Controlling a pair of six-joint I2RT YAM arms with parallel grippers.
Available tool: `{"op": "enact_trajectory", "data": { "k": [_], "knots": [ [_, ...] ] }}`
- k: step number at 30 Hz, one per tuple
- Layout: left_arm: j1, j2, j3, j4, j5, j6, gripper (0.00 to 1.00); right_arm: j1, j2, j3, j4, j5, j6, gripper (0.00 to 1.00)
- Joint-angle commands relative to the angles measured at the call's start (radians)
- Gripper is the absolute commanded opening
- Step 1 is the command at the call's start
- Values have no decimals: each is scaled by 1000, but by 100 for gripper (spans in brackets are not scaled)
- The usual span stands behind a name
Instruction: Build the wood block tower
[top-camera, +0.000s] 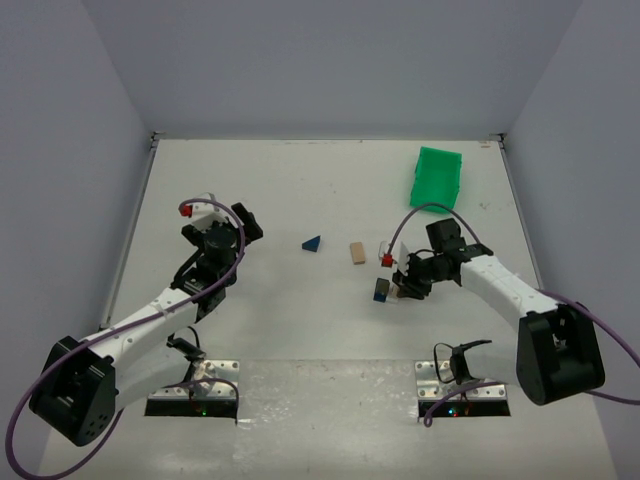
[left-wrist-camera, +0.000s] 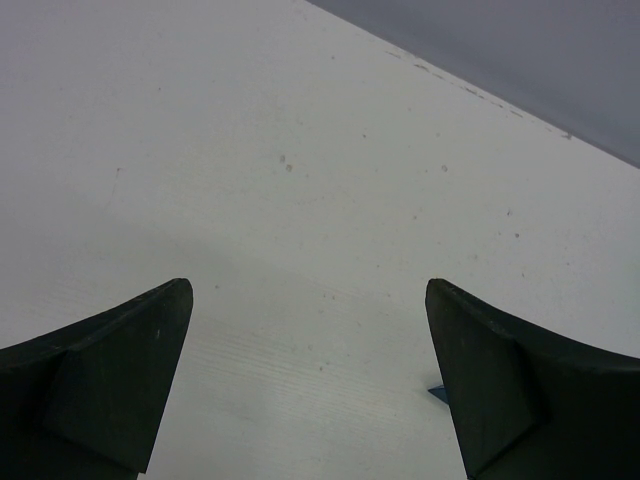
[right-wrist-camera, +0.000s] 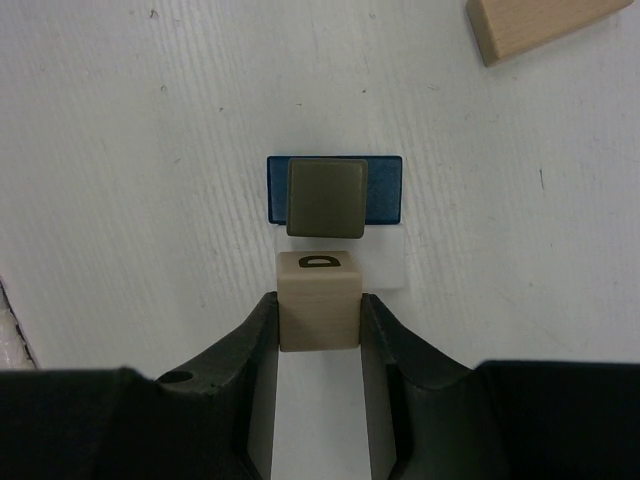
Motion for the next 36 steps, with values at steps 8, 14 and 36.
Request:
{"op": "enact_trajectory", "data": {
  "k": [8,14,36],
  "knots": [
    [10,29,27,40,11,6,100,29,31,10,44,28,15,27],
    [10,37,28,46,14,9,100,32,37,15,58,32,31,27],
    [10,51,22,58,18,5,100,48,67,35,79,39,57,29]
  ]
}}
